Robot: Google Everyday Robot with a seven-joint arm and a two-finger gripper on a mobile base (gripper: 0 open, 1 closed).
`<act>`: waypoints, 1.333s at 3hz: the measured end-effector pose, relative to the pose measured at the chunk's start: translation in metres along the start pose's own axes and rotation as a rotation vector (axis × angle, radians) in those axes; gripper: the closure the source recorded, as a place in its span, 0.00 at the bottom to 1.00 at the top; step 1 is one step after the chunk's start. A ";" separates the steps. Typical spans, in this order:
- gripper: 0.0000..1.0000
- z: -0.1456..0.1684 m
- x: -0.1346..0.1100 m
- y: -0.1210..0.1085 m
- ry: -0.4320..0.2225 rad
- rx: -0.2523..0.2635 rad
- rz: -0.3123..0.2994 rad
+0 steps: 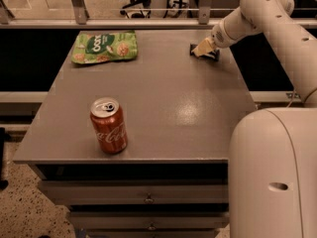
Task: Move rxbar blueberry near coke can
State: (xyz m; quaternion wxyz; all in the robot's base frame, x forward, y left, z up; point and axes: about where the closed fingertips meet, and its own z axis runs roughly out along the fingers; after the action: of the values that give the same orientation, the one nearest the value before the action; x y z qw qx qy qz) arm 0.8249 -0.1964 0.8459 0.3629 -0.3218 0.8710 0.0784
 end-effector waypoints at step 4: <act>1.00 -0.081 0.028 0.150 -0.024 -0.363 -0.076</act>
Offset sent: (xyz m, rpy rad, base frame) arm -0.0841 0.0820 0.0308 0.1126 0.0423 0.2895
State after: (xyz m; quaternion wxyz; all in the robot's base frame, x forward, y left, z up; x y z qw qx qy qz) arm 0.6704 -0.1236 0.8706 0.3120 -0.4136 0.8253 0.2245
